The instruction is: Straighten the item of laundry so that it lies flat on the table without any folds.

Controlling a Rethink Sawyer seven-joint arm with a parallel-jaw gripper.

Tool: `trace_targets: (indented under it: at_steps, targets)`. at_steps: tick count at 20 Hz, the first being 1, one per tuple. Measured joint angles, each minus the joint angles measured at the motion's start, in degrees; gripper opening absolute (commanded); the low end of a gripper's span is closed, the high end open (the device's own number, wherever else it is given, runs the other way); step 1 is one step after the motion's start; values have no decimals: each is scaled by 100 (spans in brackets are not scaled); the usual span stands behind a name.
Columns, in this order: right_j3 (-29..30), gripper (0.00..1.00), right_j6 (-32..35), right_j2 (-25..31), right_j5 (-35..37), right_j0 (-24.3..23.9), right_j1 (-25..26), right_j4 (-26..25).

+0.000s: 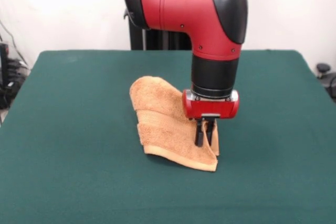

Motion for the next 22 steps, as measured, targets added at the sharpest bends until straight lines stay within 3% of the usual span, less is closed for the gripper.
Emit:
trace_targets:
  at_steps: [6, 15, 22]
  targets:
    - [105, 0, 0, -178, 320, 183, -300, 68]
    - [198, 0, 1, -554, 1925, 570, -1401, 108]
    - [200, 0, 1, -721, 2621, 729, -1981, 123]
